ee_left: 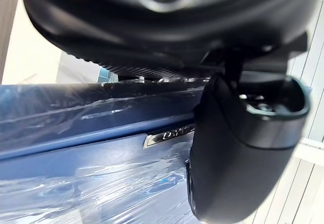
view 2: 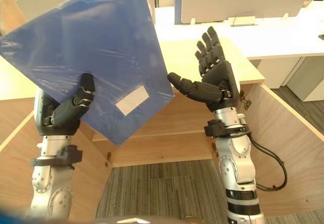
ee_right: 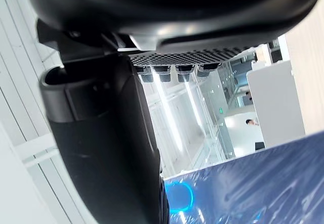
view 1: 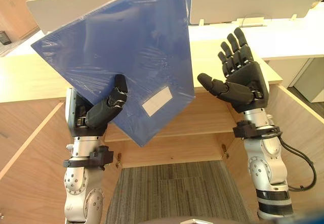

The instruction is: Walk over to the cabinet, pick up the folder, carry it to the office cabinet, place the folder inside the office cabinet, then close the office cabinet door

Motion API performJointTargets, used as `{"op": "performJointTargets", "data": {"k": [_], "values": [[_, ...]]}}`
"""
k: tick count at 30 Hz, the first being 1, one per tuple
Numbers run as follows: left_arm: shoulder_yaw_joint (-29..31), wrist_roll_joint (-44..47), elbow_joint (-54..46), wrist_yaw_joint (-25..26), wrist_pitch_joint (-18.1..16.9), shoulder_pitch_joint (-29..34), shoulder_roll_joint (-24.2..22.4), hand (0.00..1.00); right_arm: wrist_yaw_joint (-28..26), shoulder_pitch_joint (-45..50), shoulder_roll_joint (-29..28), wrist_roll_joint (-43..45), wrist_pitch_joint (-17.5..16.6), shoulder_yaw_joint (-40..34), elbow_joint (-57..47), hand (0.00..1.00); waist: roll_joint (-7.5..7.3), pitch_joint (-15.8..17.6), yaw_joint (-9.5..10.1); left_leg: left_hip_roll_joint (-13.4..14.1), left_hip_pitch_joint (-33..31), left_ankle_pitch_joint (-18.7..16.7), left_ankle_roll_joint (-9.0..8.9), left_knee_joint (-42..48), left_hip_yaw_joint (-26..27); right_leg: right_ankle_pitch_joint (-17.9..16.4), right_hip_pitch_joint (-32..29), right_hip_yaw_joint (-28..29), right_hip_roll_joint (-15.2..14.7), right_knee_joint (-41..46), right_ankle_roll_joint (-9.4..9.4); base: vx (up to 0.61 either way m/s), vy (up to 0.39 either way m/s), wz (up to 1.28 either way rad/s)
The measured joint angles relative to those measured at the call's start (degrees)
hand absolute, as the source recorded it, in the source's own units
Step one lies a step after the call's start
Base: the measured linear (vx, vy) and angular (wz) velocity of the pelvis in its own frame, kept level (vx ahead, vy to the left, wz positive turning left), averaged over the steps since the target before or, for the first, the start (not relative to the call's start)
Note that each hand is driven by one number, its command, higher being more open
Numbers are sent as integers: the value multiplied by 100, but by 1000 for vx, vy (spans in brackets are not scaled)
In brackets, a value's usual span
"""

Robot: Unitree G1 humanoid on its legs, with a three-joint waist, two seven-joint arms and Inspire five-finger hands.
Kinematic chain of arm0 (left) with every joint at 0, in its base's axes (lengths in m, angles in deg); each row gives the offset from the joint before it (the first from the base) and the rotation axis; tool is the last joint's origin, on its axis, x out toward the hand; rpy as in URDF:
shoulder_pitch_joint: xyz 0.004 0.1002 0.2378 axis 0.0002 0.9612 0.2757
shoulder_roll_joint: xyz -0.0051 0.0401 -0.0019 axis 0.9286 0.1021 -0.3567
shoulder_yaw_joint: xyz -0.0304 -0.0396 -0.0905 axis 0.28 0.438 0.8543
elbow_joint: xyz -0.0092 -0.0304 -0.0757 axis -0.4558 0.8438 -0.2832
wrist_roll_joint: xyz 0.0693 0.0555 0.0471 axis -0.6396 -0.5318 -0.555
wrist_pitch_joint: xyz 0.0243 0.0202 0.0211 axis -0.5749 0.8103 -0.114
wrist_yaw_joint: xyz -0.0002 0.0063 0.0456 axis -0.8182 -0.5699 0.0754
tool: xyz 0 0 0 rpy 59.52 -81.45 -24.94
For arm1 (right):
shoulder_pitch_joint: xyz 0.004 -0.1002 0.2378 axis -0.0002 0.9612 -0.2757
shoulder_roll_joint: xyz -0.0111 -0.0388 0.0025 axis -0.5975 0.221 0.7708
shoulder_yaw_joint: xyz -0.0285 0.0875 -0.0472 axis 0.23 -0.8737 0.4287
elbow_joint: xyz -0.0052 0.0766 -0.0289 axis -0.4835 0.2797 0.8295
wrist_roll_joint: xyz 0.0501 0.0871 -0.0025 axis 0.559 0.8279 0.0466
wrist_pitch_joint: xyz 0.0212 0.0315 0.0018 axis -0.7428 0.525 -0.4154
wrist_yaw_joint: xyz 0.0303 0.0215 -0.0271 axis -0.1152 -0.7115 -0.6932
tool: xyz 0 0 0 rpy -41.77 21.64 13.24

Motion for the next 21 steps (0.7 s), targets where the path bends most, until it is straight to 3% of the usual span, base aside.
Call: {"op": "performJointTargets", "data": {"k": [8,11,17,21], "values": [[-369,-484,121,-16,-1,-293,248,0,-453,-413,729,647,71,610,451,100,-24,-9,6,-3,31,14,12,-29,-17,2,41,-22,-2,-5,0,0,0,0],[-415,-412,122,-169,-14,-418,544,0,-464,-705,962,809,74,656,762,100,-32,-17,1,-6,71,14,12,-46,-12,4,78,-21,0,-23,2,0,0,0],[-473,-15,193,-661,-17,-654,1291,0,-738,-923,1551,963,218,1014,1011,100,-59,-70,-8,1,71,19,11,-46,9,47,90,-9,16,-78,-2,0,0,0],[-471,604,564,-867,-16,-991,2223,0,-1082,-1257,2252,1030,299,1672,1399,100,-81,-159,-12,11,70,38,13,-48,25,135,135,-1,37,-195,-10,0,0,0]]}}
